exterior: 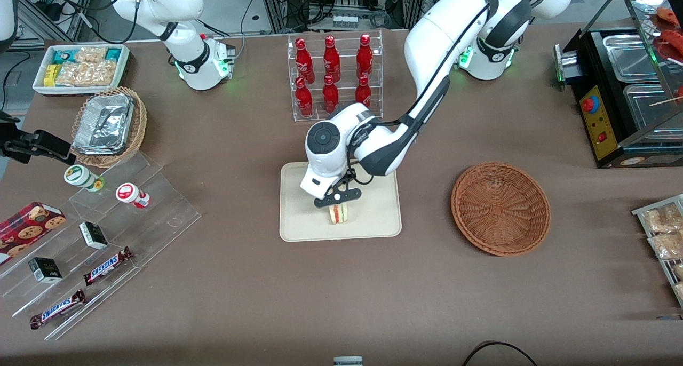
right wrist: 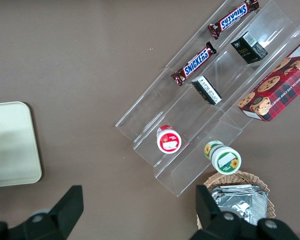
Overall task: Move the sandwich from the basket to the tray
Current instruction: 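Lower the sandwich onto the tray and open the left gripper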
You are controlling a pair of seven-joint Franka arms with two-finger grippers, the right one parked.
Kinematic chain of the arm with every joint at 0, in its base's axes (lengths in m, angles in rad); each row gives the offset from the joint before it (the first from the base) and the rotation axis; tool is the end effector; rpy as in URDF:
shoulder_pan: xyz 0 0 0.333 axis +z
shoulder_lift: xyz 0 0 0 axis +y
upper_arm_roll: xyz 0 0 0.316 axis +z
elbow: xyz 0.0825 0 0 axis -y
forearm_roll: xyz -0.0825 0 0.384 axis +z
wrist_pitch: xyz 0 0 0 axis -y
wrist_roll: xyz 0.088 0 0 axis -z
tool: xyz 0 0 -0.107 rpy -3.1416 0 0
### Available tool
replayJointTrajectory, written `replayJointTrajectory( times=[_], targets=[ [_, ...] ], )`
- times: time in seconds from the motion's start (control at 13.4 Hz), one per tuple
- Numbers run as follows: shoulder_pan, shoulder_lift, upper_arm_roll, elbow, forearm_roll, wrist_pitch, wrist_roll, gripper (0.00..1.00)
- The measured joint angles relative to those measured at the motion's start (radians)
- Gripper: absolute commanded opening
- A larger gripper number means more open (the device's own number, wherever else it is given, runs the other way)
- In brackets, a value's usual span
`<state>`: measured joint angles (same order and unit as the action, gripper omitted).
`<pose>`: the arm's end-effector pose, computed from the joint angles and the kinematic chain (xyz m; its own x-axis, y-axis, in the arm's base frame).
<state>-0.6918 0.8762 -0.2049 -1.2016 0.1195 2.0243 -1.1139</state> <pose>0.5085 -0.5575 0.2541 0.9712 0.2298 -0.0627 0.2296 -0.9732 -0.0105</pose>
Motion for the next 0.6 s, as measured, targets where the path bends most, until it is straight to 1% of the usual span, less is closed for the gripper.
replayJointTrajectory(
  times=[0.07, 0.15, 0.22, 0.6],
  targets=[
    [0.000, 0.002, 0.001, 0.000, 0.000, 0.000, 0.000, 0.08],
    [0.000, 0.005, 0.001, 0.000, 0.000, 0.000, -0.001, 0.51],
    [0.000, 0.011, 0.002, 0.000, 0.000, 0.000, -0.002, 1.00],
    [0.000, 0.027, 0.003, 0.007, 0.001, 0.012, -0.007, 1.00]
  ],
)
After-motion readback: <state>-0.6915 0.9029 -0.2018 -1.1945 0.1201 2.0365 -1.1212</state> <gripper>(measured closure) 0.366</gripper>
